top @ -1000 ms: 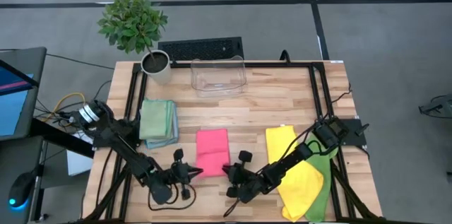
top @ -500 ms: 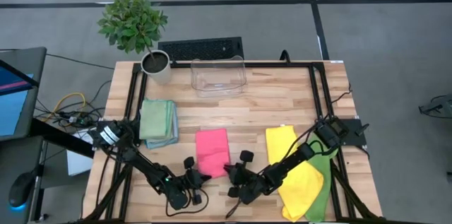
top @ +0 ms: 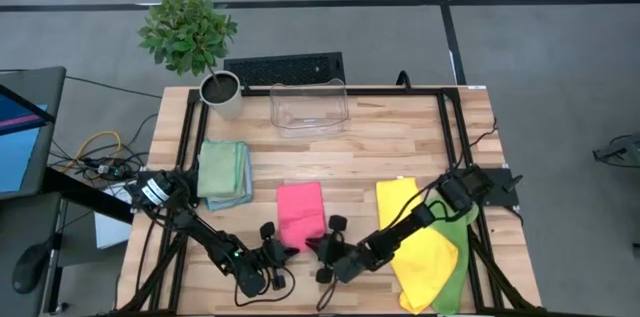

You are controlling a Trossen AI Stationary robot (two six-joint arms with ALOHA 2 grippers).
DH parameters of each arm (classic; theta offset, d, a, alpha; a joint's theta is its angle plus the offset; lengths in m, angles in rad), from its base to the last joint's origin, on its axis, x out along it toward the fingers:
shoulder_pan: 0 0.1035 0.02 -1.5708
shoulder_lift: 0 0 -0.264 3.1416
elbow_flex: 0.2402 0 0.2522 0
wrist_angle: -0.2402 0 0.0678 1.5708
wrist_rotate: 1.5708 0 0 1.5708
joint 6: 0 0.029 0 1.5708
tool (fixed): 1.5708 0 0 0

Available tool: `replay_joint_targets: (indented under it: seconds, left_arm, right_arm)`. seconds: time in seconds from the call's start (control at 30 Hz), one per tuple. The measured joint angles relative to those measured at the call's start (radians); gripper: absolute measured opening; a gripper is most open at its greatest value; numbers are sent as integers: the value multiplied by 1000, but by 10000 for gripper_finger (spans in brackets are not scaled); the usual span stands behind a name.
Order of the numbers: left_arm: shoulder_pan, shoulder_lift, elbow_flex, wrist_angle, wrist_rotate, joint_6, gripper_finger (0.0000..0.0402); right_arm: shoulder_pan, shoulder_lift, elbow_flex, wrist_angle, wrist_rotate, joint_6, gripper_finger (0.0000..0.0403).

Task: Fold microfiber towels
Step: Fold the pink microfiber cloth

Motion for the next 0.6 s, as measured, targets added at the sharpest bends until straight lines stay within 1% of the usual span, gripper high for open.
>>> replay_joint_targets:
  seconds: [0.1, 0.17, 0.23, 0.33, 0.4, 0.47, 0.53, 0.6]
  left_arm:
    - [-1, -33, -2, -16, 25, 16, 0]
    - [-4, -89, -4, -44, 37, 52, 0]
    - [-5, -164, -2, -74, 27, 99, 0]
    - [-4, -247, -1, -139, -32, 155, 0]
    - [-8, -267, -2, -163, -114, 167, 0]
    - [-3, -265, -3, -222, -157, 151, 0]
    - [14, -240, -24, -270, -156, 79, 0]
    - [28, -210, -61, -272, -175, -5, 0]
  right_arm:
    - [5, 18, -1, 8, 4, 51, 65]
    - [8, 18, -4, 5, 6, 62, 65]
    - [10, 18, -5, 4, 8, 63, 65]
    - [7, 18, -5, 3, 8, 63, 65]
    - [7, 18, -6, 4, 6, 64, 65]
    - [7, 18, -6, 4, 6, 64, 65]
    - [7, 19, -6, 2, 5, 63, 65]
    - [7, 19, -6, 5, 5, 63, 65]
